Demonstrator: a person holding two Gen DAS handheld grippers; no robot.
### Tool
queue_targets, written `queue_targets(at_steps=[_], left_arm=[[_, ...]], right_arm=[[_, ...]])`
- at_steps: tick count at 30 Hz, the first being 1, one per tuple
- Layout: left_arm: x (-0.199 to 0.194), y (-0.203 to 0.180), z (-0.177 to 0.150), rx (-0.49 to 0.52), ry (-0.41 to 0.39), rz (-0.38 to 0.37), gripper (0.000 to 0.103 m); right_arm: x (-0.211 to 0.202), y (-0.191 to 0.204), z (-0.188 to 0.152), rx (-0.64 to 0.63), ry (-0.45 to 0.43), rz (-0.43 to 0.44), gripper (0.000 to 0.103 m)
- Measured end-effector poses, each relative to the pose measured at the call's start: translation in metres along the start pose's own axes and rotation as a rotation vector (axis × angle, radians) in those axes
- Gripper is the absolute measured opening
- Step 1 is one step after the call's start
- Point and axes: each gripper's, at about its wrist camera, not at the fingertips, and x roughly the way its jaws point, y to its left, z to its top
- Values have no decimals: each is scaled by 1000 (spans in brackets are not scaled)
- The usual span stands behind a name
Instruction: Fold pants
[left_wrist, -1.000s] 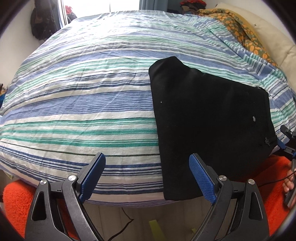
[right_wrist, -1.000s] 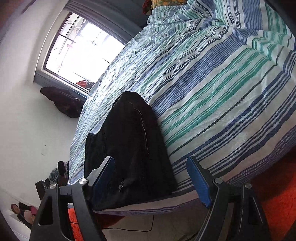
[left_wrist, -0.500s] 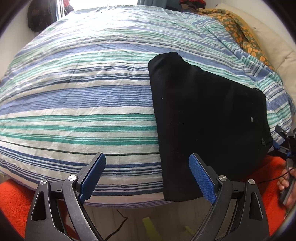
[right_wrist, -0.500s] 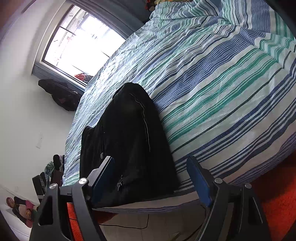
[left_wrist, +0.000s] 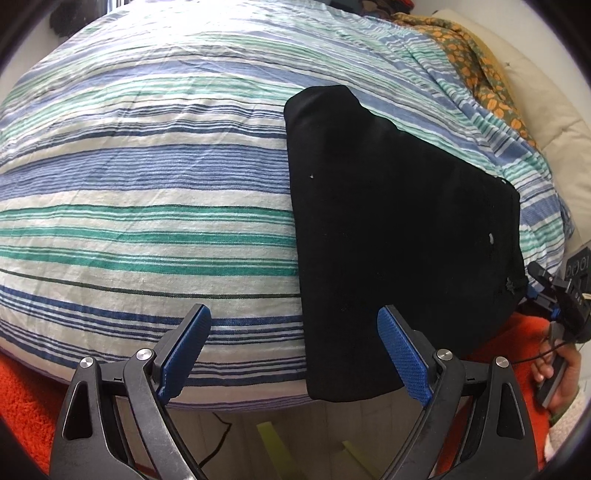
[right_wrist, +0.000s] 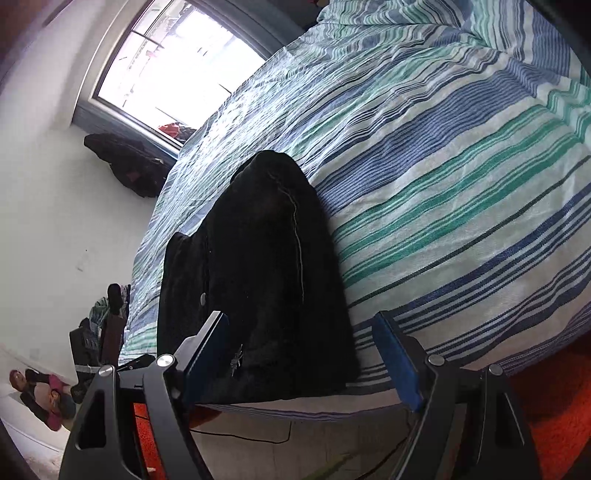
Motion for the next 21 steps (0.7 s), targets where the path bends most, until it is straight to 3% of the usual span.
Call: queue_targets(at_steps=[9,21], left_arm=[[-8,-17,-2,94,-55,117,93],[-9,-17,-3,126,-63,187,93]], right_arm=[[0,-2,-4,5,-16,-38,80],[0,-6,-5,25,-25,-47,80]])
